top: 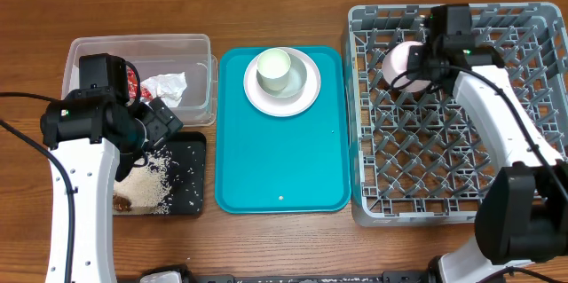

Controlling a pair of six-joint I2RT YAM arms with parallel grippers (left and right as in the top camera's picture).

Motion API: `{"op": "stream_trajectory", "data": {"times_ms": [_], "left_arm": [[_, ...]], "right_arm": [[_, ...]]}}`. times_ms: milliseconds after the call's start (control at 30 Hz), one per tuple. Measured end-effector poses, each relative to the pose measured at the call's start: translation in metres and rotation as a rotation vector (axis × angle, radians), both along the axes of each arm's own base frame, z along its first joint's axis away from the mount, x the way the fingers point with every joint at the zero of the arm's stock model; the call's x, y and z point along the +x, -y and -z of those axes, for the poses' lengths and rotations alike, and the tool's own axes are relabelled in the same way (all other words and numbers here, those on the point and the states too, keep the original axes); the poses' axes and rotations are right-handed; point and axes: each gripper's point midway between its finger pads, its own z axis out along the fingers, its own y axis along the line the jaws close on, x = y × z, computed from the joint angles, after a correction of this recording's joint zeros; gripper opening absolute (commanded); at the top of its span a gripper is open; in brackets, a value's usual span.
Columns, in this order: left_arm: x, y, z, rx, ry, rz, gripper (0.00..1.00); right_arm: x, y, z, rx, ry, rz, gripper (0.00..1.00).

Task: Sort waste into correct bins and load items into the dishwasher

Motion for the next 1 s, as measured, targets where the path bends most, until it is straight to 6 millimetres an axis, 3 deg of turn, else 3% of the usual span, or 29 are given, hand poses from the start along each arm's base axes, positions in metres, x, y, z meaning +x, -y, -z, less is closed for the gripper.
{"op": "stream_trajectory", "data": {"times_ms": [167,267,433,500,667,1000], "left_arm": [[0.000,0.000,0.000,0.000,0.000,0.000,1.00],[0.000,0.000,0.000,0.000,0.000,0.000,1.00],[0.000,0.000,0.000,0.000,0.000,0.000,1.00],[0.001,0.000,0.000,0.000,0.004,-0.001,1.00],[0.042,-0.001,-0.014,-0.026,0.186,-0.065,1.00],[0.072,0.015,-0.029,-0.143,0.318,-0.067,1.00]], "right_arm": [[-0.004,-0.052,-0.024,0.138,0.033,-0.136,0.41],[-0.010,-0.065,-0.034,0.214,0.035,-0.131,0.56],[-0.014,-0.072,-0.036,0.322,0.012,-0.062,1.00],[-0.018,-0.079,-0.036,0.386,-0.012,-0.038,1.00],[-0.031,-0.089,-0.033,0.495,-0.093,0.034,1.00],[-0.046,-0.092,-0.027,0.538,-0.171,0.086,1.00]]}}
